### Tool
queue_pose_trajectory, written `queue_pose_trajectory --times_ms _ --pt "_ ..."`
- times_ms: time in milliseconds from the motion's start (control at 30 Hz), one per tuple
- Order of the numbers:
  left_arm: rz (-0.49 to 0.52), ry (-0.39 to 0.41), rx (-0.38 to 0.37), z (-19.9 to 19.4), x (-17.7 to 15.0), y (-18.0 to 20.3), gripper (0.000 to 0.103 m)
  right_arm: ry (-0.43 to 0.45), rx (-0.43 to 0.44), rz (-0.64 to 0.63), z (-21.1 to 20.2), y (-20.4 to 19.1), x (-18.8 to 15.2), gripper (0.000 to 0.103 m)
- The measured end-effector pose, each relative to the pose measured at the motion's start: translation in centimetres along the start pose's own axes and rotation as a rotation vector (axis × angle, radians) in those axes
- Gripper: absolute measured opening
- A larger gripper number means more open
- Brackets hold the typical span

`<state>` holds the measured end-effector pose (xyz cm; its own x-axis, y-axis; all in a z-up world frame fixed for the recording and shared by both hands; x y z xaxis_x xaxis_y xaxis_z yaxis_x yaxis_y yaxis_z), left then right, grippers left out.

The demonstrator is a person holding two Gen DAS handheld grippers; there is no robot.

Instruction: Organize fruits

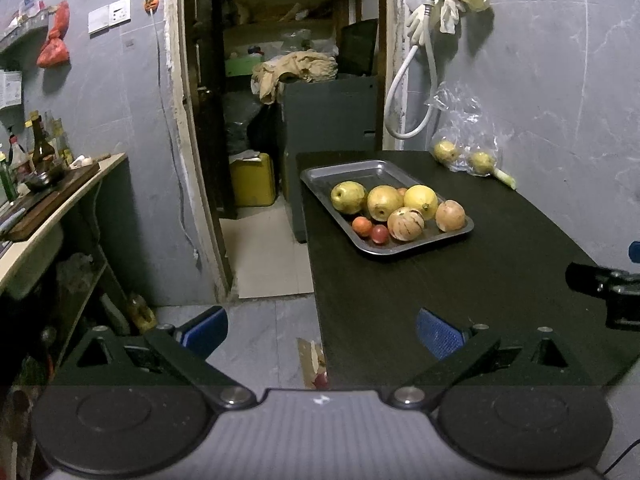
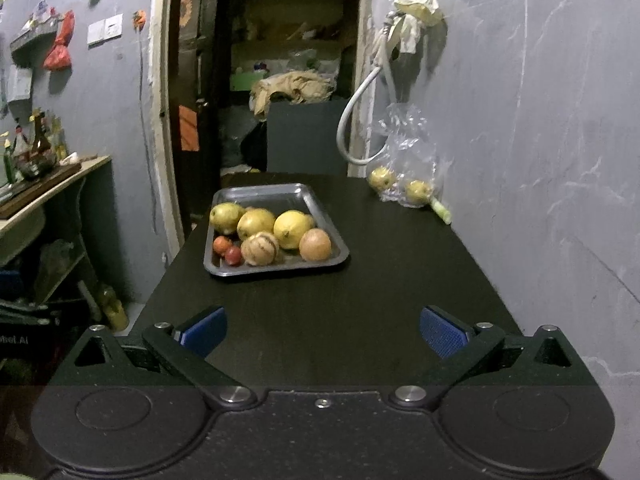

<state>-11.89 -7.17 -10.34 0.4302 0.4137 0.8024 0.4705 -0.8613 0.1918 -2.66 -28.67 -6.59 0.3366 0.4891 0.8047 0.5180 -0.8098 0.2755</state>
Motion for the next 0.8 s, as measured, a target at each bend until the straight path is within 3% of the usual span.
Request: queue_pose_trajectory --times_ms 800 --pt "-0.021 -0.073 0.04 0.9 -1.6 0.5 0.103 -0.061 0.032 -0.011 0.7 1.1 -2.2 0.102"
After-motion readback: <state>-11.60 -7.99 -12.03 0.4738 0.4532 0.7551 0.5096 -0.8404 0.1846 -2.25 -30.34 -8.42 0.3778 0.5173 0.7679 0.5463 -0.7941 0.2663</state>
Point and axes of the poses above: each gripper's, at about its wrist camera, not at the fingertips, and z roughly the way its jaws point, y to its right, x to its top, the point moved 3 cm from there along z, roughly the way its jaws point, and after that the axes turned 12 degrees about -z, right-handed, at the moved point
